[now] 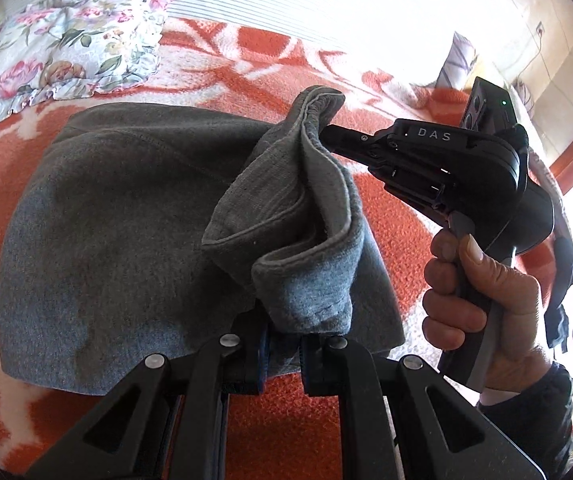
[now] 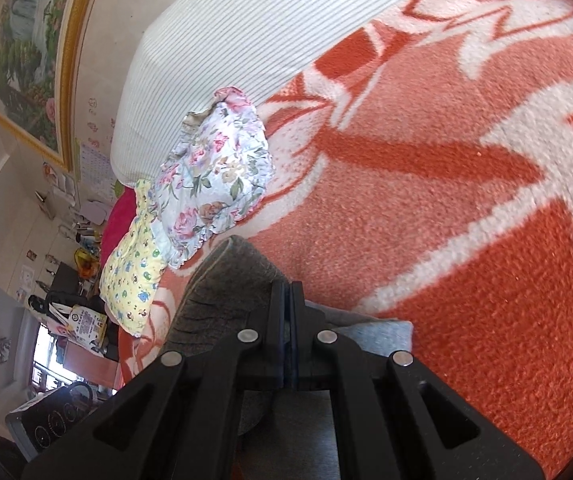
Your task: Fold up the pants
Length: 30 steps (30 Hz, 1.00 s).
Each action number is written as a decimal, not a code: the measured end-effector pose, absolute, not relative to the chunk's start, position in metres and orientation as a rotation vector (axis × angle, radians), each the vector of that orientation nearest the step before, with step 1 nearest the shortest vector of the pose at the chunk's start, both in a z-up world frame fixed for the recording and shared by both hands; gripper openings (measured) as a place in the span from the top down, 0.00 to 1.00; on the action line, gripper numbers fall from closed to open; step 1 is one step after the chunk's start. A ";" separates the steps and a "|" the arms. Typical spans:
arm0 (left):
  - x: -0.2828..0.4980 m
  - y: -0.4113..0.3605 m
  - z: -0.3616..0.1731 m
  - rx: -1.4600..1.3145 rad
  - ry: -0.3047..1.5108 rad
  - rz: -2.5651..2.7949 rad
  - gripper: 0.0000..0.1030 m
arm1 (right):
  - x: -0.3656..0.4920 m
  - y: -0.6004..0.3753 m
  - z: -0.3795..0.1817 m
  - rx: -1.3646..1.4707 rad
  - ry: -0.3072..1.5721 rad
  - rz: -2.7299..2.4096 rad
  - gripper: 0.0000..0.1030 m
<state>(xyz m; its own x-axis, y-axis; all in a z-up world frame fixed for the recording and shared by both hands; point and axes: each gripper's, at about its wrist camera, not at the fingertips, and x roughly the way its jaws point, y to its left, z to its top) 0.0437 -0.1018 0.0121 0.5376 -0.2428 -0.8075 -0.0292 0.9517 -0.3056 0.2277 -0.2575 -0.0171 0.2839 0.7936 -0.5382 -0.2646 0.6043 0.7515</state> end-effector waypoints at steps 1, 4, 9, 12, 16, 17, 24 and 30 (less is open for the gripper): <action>0.044 -0.104 0.012 -0.285 0.996 -0.126 0.89 | 0.227 -0.259 -0.020 0.600 1.059 0.761 0.97; 0.042 -0.110 0.010 -0.238 0.985 -0.132 0.88 | 0.228 -0.265 -0.025 0.606 1.057 0.740 0.97; 0.036 -0.118 0.015 -0.186 0.975 -0.179 0.67 | 0.221 -0.285 -0.025 0.626 1.066 0.652 0.94; 0.028 -0.120 0.021 -0.187 0.967 -0.230 0.53 | 0.212 -0.303 -0.018 0.642 1.047 0.599 0.93; 0.016 -0.125 0.033 -0.202 0.940 -0.327 0.46 | 0.195 -0.321 -0.001 0.651 1.004 0.564 0.92; 0.012 -0.126 0.038 -0.195 0.929 -0.350 0.46 | 0.191 -0.325 0.005 0.657 0.992 0.559 0.92; -0.011 -0.088 0.058 -0.209 0.860 -0.333 0.42 | 0.162 -0.316 0.040 0.643 0.940 0.596 0.91; -0.012 -0.034 0.058 -0.266 0.856 -0.208 0.42 | 0.153 -0.273 0.051 0.593 0.951 0.661 0.82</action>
